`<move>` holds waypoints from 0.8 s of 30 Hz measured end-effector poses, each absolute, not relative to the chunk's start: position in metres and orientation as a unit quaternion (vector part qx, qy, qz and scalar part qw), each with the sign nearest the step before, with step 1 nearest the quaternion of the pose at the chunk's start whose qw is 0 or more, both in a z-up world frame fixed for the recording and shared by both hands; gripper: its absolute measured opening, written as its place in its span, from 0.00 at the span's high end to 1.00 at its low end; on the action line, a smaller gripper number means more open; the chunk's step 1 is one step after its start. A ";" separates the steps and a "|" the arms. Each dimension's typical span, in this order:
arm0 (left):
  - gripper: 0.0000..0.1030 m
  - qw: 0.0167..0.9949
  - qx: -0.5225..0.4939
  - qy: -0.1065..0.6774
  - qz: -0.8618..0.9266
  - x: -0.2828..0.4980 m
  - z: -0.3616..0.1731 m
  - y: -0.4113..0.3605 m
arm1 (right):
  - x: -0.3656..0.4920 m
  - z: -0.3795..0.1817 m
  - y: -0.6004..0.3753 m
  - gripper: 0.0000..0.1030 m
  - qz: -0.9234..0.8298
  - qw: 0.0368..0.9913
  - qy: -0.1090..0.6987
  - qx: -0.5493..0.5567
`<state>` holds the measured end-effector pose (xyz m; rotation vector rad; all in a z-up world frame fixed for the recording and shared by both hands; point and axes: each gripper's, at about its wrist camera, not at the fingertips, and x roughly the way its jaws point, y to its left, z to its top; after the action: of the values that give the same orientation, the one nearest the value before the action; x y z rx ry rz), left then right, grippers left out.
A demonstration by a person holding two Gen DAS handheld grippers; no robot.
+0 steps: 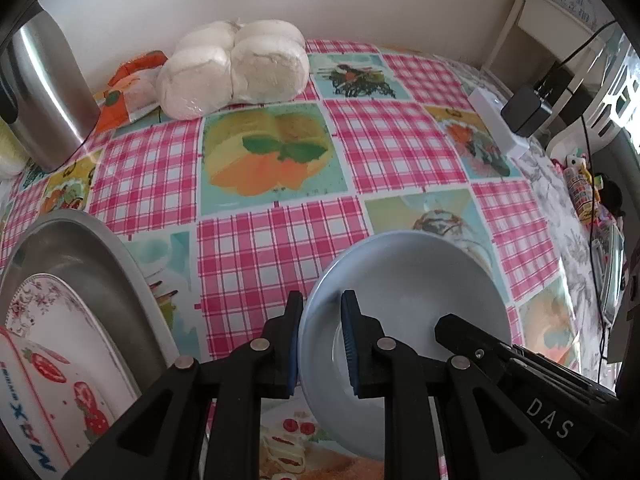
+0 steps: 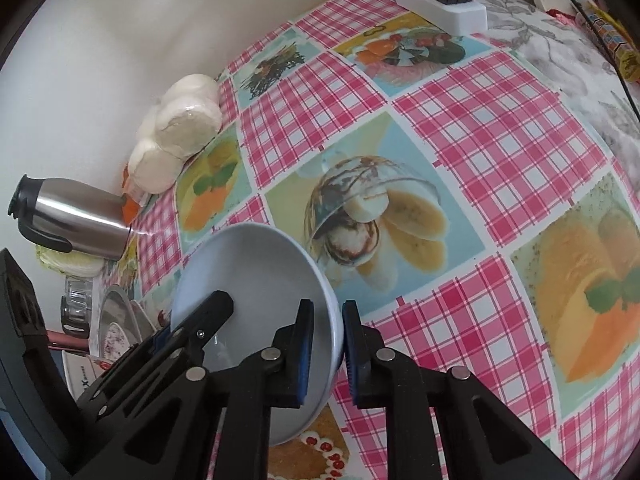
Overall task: Organize plates and bowls
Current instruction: 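Lift the pale round bowl with both grippers and carry it over the pan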
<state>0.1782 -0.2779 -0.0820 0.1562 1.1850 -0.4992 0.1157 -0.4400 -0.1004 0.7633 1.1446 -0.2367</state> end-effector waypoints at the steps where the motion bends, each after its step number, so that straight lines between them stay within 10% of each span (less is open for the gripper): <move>1: 0.81 0.800 0.072 0.549 -0.233 0.178 -0.078 -0.278 | 0.115 -0.097 -0.440 0.85 -0.109 0.768 0.526 0.349; 24: 0.81 0.854 -0.003 0.461 -0.242 0.165 0.035 -0.211 | 0.113 0.015 -0.400 0.85 -0.070 0.826 0.455 0.326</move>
<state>0.1646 -0.2109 0.0349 -0.0073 0.9705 -0.5083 0.1131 -0.4000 0.0154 0.6923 0.9676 -0.1480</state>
